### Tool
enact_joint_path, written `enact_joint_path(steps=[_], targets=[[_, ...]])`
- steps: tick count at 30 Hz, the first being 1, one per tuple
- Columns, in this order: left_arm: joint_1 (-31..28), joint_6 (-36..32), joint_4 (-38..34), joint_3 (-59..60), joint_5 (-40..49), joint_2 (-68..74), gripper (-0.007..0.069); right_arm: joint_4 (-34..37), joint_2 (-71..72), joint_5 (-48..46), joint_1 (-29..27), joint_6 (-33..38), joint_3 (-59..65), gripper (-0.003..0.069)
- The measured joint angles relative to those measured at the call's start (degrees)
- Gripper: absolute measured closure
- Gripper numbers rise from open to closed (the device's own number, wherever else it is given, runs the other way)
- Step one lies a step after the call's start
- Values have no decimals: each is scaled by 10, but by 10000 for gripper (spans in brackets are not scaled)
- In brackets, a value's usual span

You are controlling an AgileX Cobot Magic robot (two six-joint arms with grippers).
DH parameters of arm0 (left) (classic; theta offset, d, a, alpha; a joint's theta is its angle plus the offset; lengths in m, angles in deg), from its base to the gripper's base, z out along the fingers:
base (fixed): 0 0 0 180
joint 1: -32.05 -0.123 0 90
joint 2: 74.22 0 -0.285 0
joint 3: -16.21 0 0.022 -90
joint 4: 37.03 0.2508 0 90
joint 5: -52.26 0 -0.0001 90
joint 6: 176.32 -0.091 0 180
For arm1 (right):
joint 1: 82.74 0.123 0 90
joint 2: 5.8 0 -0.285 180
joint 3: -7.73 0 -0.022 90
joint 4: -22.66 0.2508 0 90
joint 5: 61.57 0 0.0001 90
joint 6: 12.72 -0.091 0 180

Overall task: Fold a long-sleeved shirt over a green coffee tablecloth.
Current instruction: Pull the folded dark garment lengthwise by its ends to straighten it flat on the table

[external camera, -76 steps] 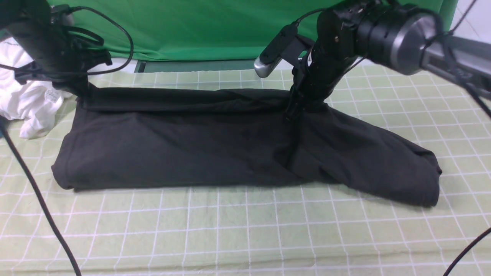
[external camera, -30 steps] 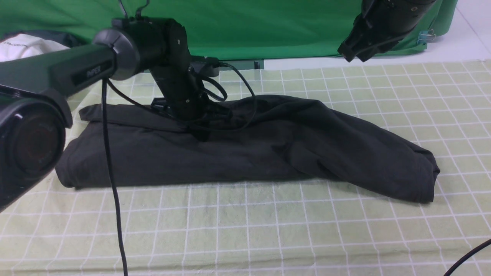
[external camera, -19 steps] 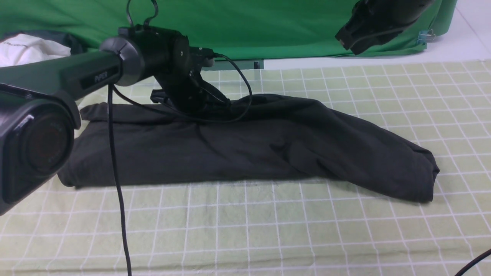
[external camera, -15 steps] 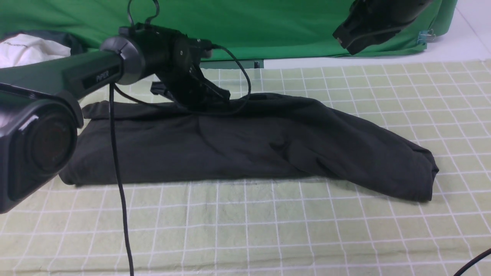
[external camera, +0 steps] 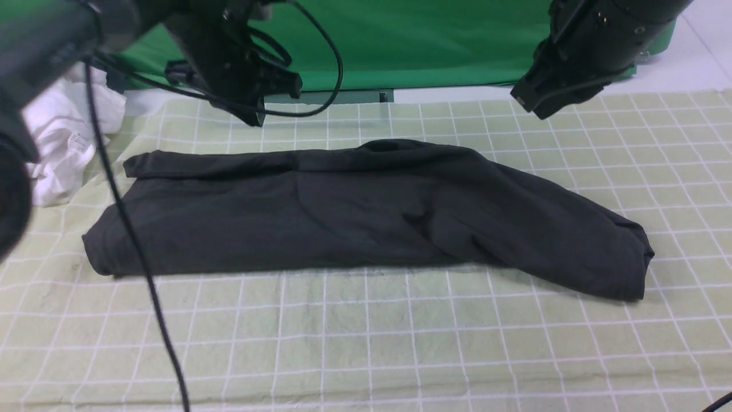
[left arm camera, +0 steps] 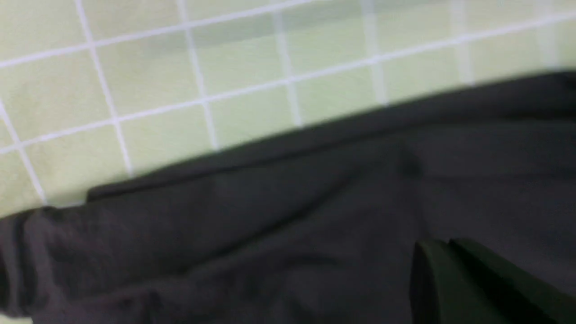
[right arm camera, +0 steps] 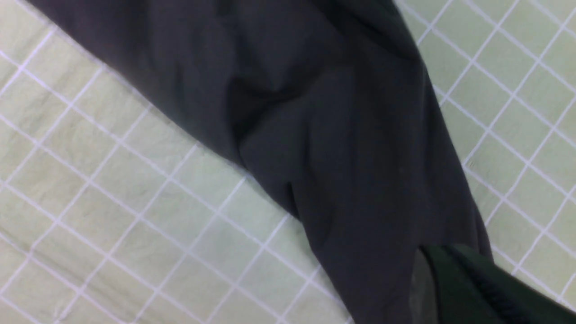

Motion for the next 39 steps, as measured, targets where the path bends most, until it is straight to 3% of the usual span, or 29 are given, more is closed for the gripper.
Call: enact_joint_path(steps=[9,18,22,26,31,39], targets=[[0,-3,28,89,-60,41,613,0,2,0,0,0,1,657],[-2,43,45,91,-197,97,613,10,4,0,0,0,1,657],[-2,90,106,91,-235,103,613,21,5,0,0,0,1,657],[-7,128,165,71,-198,104,613,24,5,0,0,0,2,657],[-24,133,177,31,-120,92,613,25,5,0,0,0,2,655],[-32,80,114,34,-48,6,613,27,5,0,0,0,2,650]])
